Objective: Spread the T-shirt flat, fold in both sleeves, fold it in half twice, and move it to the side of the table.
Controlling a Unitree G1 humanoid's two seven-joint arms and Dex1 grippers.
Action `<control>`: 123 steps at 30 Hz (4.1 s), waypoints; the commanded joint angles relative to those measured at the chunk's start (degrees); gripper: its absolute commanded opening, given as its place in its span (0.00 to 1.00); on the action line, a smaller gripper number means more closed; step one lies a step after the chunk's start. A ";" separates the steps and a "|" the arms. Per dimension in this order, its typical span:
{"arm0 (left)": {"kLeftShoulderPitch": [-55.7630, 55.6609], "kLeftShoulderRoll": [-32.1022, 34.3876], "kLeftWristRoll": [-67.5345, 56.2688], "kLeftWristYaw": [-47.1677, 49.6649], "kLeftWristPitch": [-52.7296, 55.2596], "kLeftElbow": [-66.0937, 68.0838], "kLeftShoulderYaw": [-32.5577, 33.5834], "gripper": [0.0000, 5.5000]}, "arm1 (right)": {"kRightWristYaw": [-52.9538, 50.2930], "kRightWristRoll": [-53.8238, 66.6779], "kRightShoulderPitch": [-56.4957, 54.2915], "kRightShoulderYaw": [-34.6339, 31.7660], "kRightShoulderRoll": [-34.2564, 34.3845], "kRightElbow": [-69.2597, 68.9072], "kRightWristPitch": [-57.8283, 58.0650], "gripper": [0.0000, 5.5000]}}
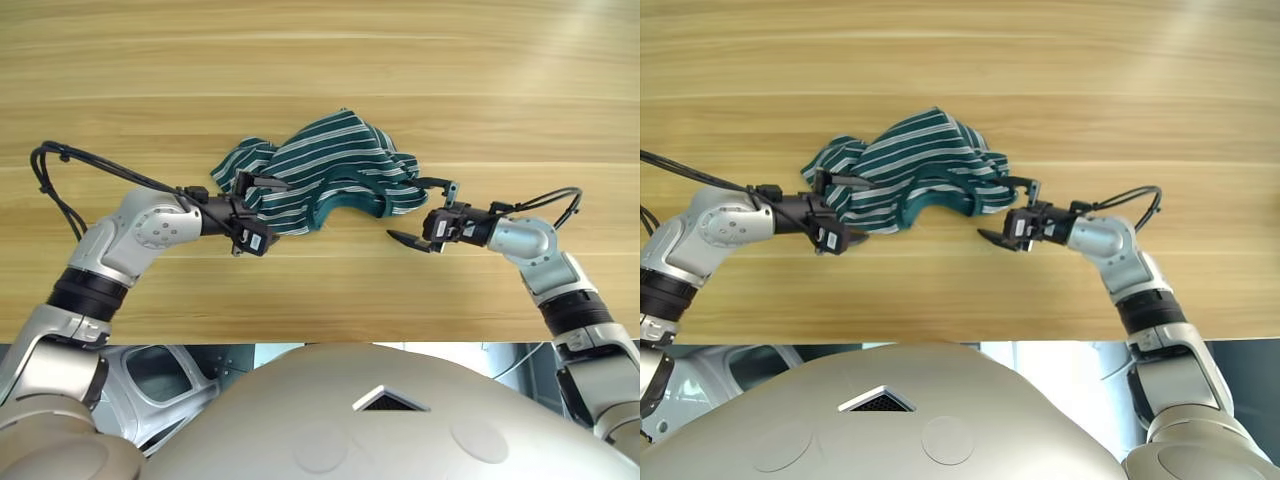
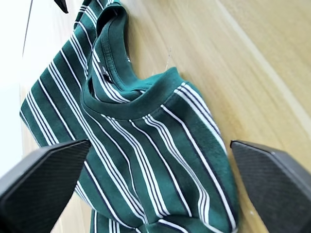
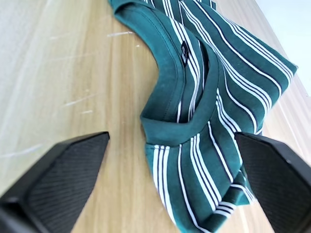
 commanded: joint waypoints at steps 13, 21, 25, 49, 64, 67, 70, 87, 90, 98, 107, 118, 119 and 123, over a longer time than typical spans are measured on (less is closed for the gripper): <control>-0.90 -1.58 10.15 8.10 -2.51 13.85 -5.89 0.98 | -4.01 -6.36 -1.80 0.82 -2.53 6.52 2.37 0.62; -2.13 -1.67 11.94 12.38 -4.91 18.93 -8.18 0.98 | -5.47 -7.71 -2.93 2.08 -1.48 8.81 1.84 0.36; -2.24 -1.40 11.47 12.79 -6.53 20.00 -8.90 0.87 | -5.43 -7.74 -3.02 3.45 0.24 8.92 1.42 0.21; -3.35 -0.55 9.44 10.91 -7.97 21.72 -10.19 0.07 | -5.66 -6.55 -3.45 3.62 0.71 8.73 1.05 0.00; -12.05 -1.61 -14.20 3.10 -13.40 25.57 0.64 0.01 | 0.11 3.03 -4.77 -1.82 -1.90 6.54 -2.08 0.00; -18.27 -1.25 -25.19 -2.59 -14.19 25.11 5.25 0.01 | 3.41 12.31 -8.69 -7.40 -3.28 3.62 -2.31 0.00; -28.35 0.04 -39.93 -6.00 -9.93 16.70 14.14 0.01 | 3.99 24.43 -18.41 -17.93 -5.53 1.98 1.87 0.00; 19.13 9.76 -71.30 -36.03 -4.15 -27.42 40.64 0.01 | 51.10 68.02 18.57 -42.41 -11.03 -35.87 10.62 0.00; 17.37 9.44 -71.02 -38.27 -1.66 -24.85 41.35 0.01 | 51.38 65.43 18.21 -38.91 -12.14 -34.62 10.04 0.00; -38.10 -1.74 -43.99 -38.49 11.82 19.26 20.59 0.01 | 27.46 21.51 -36.50 -16.83 -3.24 14.36 15.36 0.00; -92.81 -2.62 -33.53 25.22 9.74 54.56 31.68 0.01 | -26.48 8.16 -83.22 -22.30 -9.18 37.33 11.82 0.00; -25.09 -7.26 -24.80 12.22 -26.12 46.63 25.11 0.01 | -18.93 5.22 -38.62 -20.44 -4.54 30.19 -12.24 0.00; -19.76 -9.25 -25.31 9.02 -26.09 46.27 22.51 0.01 | -17.35 4.39 -35.16 -18.52 -3.76 29.92 -12.77 0.00; 1.61 -14.63 -32.61 -9.47 -23.85 40.88 10.80 0.01 | -1.85 7.36 -14.66 -6.85 -1.99 19.07 -12.42 0.00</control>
